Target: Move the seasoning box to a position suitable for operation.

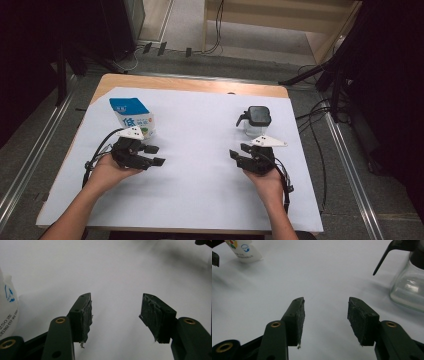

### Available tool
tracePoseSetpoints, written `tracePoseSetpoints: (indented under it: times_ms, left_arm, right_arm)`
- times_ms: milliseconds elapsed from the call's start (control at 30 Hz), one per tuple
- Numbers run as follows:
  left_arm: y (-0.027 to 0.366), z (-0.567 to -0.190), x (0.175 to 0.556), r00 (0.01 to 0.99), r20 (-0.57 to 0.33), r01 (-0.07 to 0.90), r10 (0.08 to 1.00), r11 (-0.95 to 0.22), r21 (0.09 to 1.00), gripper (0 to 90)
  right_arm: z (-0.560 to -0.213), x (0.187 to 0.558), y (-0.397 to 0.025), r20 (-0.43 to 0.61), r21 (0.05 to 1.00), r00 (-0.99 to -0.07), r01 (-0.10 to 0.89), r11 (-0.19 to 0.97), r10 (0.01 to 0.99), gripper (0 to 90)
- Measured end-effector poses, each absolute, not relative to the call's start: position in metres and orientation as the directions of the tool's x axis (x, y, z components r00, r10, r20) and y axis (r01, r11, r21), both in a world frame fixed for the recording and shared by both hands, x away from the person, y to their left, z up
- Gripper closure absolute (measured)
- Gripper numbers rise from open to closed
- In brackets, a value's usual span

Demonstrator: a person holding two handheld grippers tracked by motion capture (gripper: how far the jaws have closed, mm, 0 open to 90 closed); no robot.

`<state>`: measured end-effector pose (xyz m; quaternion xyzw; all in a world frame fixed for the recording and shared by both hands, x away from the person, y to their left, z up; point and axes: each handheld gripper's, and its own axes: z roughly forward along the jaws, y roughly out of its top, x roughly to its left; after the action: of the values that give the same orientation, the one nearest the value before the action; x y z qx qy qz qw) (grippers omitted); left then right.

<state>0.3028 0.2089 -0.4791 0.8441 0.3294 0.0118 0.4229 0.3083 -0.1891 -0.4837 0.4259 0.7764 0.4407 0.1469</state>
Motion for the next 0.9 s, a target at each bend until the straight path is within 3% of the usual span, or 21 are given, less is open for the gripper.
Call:
tracePoseSetpoints:
  times_ms: [467,900]
  left_arm:
    - [0.210,-0.478,0.303,0.780,-0.255,0.544,0.571,-0.418,0.727,45.9]
    - [0.211,-0.476,0.301,0.781,-0.245,0.536,0.575,-0.415,0.735,46.2]
  right_arm:
    - [-0.479,0.306,-0.197,0.128,0.817,-0.558,0.528,0.231,0.820,39.6]
    - [-0.473,0.312,-0.213,0.141,0.839,-0.467,0.524,0.145,0.873,22.8]
